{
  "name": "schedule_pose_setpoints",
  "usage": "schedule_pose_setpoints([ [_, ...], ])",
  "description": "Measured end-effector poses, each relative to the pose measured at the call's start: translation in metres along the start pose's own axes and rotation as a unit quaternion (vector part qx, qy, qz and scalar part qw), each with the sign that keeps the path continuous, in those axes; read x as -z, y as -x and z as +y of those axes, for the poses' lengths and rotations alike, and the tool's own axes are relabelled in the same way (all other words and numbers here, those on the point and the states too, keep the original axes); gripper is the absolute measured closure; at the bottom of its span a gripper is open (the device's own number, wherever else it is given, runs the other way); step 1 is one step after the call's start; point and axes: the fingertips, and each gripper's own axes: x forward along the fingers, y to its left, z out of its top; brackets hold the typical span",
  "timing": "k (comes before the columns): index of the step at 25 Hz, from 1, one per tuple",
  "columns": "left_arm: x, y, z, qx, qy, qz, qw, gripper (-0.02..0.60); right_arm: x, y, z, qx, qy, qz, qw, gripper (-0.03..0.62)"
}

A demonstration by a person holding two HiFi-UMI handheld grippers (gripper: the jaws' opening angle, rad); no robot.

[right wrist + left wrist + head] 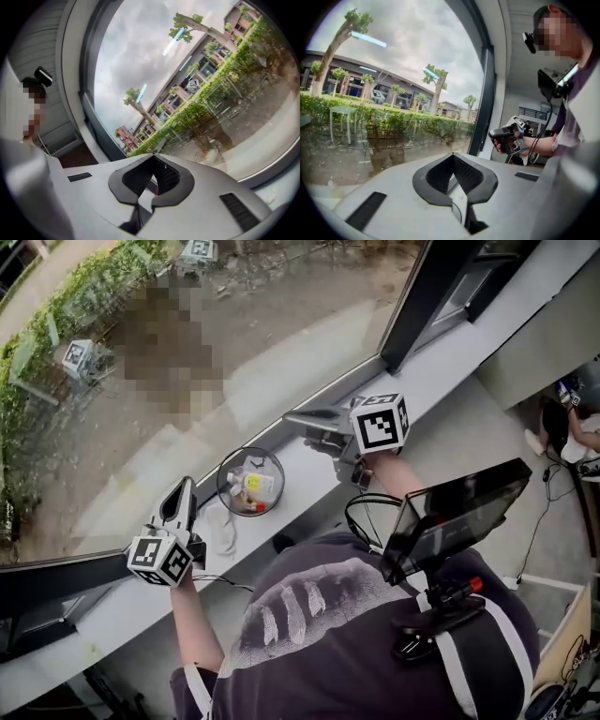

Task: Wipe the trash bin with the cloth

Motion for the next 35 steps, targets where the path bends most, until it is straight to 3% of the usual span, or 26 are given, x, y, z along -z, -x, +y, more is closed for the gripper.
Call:
schedule_pose_setpoints([
  [3,-0.012,-0.017,-0.044,0.022,-0.024,-0.013,0.9994,0.586,0.009,0.005,0.015,-0.041,0.032,0.027,0.998,0.599],
  [8,-0.013,-0.043,-0.113,0.033,-0.046,0.008,0.9984,0.586,0.015,0.052,0.017,-0.073,0.036,0.032,0.996,0.599],
  [17,0.021,-0.007,-0.186,-0.019,-0.061,0.082,0.9946,0.586,0.077,0.105,0.017,-0.103,0.042,0.07,0.991,0.599],
  [20,0.008,0.008,-0.186,-0.042,-0.069,0.058,0.995,0.586,0.07,0.106,0.035,-0.125,0.054,0.061,0.989,0.599],
  [23,-0.001,0.018,-0.187,-0.026,-0.059,0.035,0.9973,0.586,0.054,0.102,0.058,-0.134,0.071,0.05,0.987,0.599],
  [28,0.001,0.034,-0.2,0.007,-0.076,0.012,0.997,0.586,0.042,0.103,0.111,-0.149,0.11,0.035,0.982,0.599],
  [31,0.016,0.06,-0.211,0.031,-0.069,0.003,0.9972,0.586,0.054,0.105,0.149,-0.14,0.137,0.032,0.98,0.599],
  [35,0.035,0.137,-0.22,0.035,-0.068,-0.019,0.9969,0.586,0.094,0.102,0.215,-0.117,0.169,0.01,0.979,0.599],
])
